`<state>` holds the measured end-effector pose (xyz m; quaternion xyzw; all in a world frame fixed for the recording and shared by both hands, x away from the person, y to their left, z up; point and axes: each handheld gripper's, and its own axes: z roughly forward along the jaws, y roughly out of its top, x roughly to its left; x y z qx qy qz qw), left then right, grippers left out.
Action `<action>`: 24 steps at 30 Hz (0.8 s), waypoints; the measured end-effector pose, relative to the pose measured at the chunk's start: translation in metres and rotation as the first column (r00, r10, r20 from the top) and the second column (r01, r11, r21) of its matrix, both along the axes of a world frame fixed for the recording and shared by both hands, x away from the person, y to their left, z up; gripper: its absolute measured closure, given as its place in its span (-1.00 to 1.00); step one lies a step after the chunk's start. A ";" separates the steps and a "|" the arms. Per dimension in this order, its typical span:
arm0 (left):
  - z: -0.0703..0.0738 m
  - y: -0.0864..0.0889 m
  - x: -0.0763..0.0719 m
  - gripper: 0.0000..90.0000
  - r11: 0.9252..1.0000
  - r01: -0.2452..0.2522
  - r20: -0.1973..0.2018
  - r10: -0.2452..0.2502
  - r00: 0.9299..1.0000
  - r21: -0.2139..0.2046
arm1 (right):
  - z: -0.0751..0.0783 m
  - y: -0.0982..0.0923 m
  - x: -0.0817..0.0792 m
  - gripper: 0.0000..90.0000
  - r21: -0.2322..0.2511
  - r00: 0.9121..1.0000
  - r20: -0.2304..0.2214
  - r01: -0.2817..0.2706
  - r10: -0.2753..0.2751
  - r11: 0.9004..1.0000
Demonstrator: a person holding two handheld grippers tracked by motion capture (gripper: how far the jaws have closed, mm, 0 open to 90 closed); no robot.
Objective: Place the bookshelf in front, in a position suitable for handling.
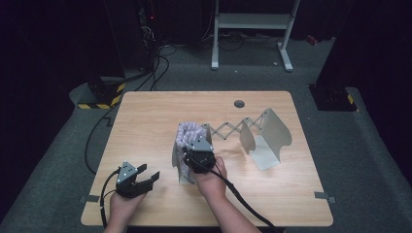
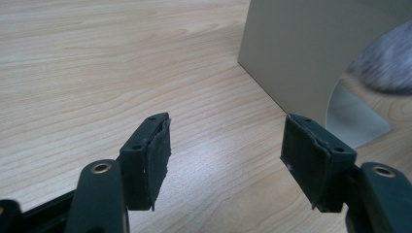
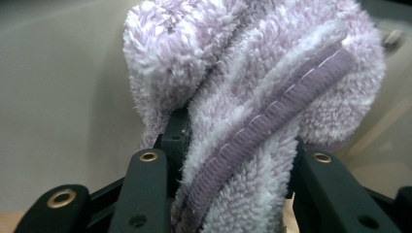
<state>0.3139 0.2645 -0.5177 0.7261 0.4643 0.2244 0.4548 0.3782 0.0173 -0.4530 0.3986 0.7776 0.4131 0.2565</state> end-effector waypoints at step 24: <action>-0.001 -0.007 0.000 -0.20 1.000 0.026 -0.010 -0.026 1.000 0.012 | 0.032 -0.004 -0.013 0.39 0.023 0.997 0.066 -0.046 0.045 0.999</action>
